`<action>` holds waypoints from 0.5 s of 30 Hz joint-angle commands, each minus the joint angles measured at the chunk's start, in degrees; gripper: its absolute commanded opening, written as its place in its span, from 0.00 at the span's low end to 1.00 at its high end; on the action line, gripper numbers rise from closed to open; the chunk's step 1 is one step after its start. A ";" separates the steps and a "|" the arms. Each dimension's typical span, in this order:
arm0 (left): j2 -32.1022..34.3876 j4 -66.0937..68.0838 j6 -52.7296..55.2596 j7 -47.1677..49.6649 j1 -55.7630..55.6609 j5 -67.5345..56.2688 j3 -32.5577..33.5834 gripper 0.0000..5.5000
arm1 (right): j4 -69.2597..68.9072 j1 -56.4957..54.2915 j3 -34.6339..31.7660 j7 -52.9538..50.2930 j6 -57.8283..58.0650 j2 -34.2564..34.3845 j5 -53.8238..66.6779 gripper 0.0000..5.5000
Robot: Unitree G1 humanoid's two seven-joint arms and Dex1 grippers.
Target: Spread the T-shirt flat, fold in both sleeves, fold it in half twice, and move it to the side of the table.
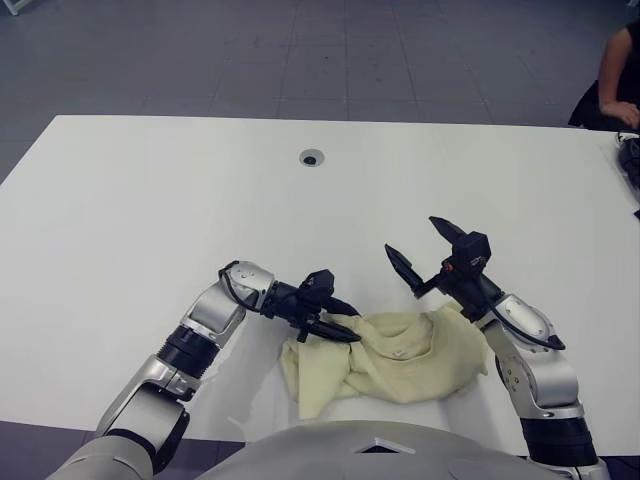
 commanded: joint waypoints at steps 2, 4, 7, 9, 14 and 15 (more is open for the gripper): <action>-0.39 -0.03 0.53 0.61 -0.08 -0.76 1.32 0.21 | -0.94 -0.58 0.23 0.46 -0.15 -0.09 -0.51 0.98; -0.60 -0.27 0.82 0.73 -0.34 -1.31 1.87 0.15 | -1.16 -0.41 0.37 0.54 -0.16 -0.10 -0.60 0.98; -0.55 -0.78 1.29 0.67 -0.51 -1.93 2.62 0.05 | -1.49 -0.22 0.64 0.68 -0.12 -0.07 -0.79 0.98; -0.45 -1.06 1.47 0.62 -0.47 -2.23 2.90 0.00 | -1.56 -0.19 0.77 0.77 -0.13 -0.05 -0.89 0.98; -0.17 -0.80 1.10 0.64 -0.41 -1.83 2.69 0.00 | -1.58 -0.35 0.86 0.92 -0.10 0.11 -1.19 0.98; -0.12 -0.77 1.01 0.66 -0.35 -1.70 2.62 0.00 | -1.61 -0.32 0.87 0.95 -0.13 0.13 -1.22 0.98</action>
